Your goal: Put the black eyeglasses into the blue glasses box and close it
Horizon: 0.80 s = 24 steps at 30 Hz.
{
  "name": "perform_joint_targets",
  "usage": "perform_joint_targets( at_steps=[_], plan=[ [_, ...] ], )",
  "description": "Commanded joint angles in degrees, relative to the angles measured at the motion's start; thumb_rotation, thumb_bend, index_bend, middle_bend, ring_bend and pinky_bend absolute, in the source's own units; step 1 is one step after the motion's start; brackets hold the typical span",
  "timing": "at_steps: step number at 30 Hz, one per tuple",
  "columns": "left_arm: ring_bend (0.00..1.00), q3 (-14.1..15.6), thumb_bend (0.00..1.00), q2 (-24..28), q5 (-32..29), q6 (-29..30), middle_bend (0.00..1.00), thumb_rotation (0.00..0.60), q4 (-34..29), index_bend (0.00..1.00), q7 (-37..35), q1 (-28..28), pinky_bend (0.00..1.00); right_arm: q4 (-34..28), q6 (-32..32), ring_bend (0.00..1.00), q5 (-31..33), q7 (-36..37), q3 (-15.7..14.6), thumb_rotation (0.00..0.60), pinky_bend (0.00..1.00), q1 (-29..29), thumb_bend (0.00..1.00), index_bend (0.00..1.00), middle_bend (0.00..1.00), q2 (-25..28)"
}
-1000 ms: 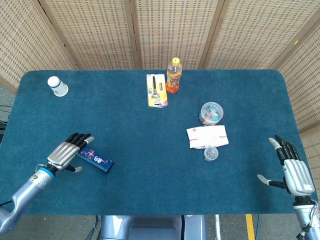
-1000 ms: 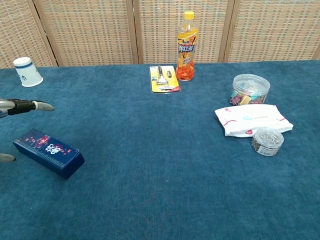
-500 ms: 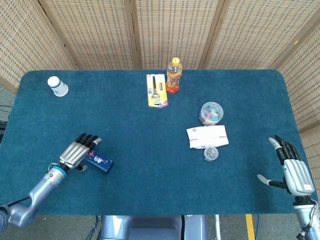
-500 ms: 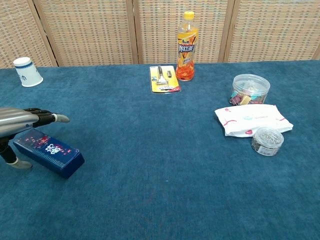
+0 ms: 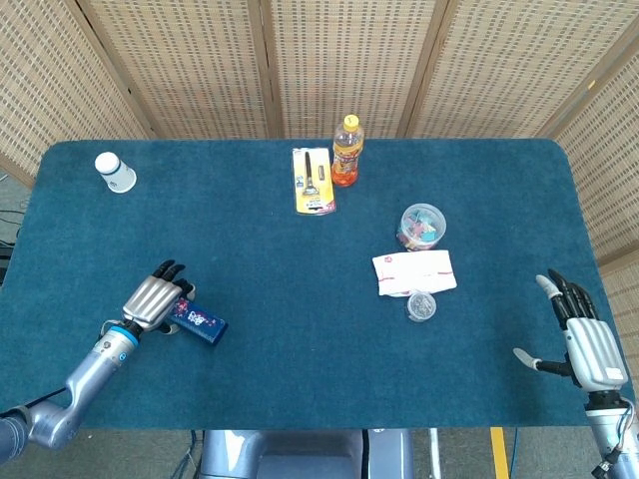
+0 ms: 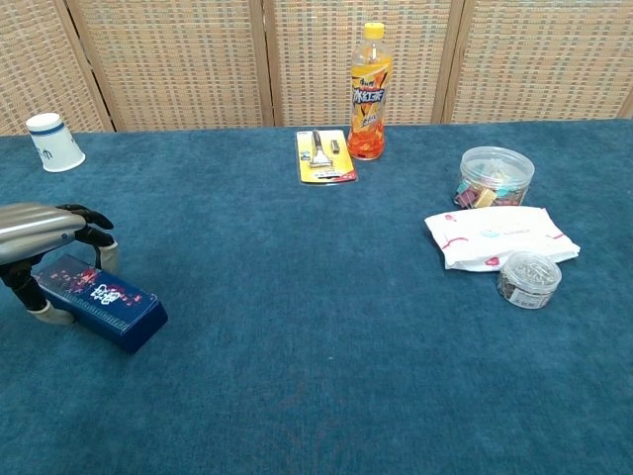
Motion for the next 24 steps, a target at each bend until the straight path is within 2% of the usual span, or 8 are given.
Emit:
perform_joint_targets(
  at_steps=[1,9,11,12,14,15,17,24],
  plan=[
    [0.11,0.01,0.14,-0.20,0.23,0.42,0.44,0.600,0.35,0.46,0.02,0.09,0.05,0.02,0.00,0.00,0.00,0.06,-0.01,0.600,0.00,-0.01,0.00,0.00,0.00,0.02],
    [0.12,-0.04,0.14,-0.16,0.36,1.12,0.47,0.600,0.10,0.48,0.63,0.19,0.05,-0.01,0.02,0.00,-0.02,0.10,-0.02,0.600,0.00,-0.03,0.00,0.00,0.00,0.05],
    [0.11,0.10,0.12,0.20,-0.02,0.57,0.38,0.600,-0.33,0.48,0.98,0.18,0.05,0.00,0.01,0.00,-0.02,0.07,-0.03,0.600,0.00,-0.02,0.00,0.00,0.00,0.05],
    [0.09,0.18,0.10,0.51,-0.43,0.02,0.30,0.600,-0.72,0.45,1.30,0.12,0.05,0.00,0.00,0.00,-0.02,0.07,-0.02,0.600,0.00,-0.01,0.00,0.00,0.00,0.05],
    [0.02,0.35,0.03,1.47,-1.30,-1.01,0.09,0.600,-1.97,0.31,2.26,0.03,0.04,-0.03,0.01,0.00,-0.01,0.06,-0.01,0.600,0.00,-0.01,0.00,0.00,0.00,0.06],
    [0.00,0.30,0.01,1.76,-1.41,-0.75,0.02,0.600,-2.41,0.18,2.84,0.11,0.03,-0.04,0.01,0.00,-0.01,0.04,0.00,0.600,0.00,-0.01,0.00,0.00,0.00,0.07],
    [0.00,0.07,0.00,2.59,-1.50,0.43,0.00,0.600,-3.89,0.03,3.28,0.54,0.00,-0.06,-0.02,0.00,0.01,0.03,-0.02,0.600,0.00,0.00,0.00,0.00,0.00,0.08],
    [0.00,-0.81,0.00,9.75,-1.41,9.55,0.00,0.600,-12.56,0.00,3.63,4.91,0.00,0.11,0.11,0.00,-0.14,-0.01,-0.03,0.600,0.00,-0.02,0.00,0.00,0.00,0.01]
  ],
)
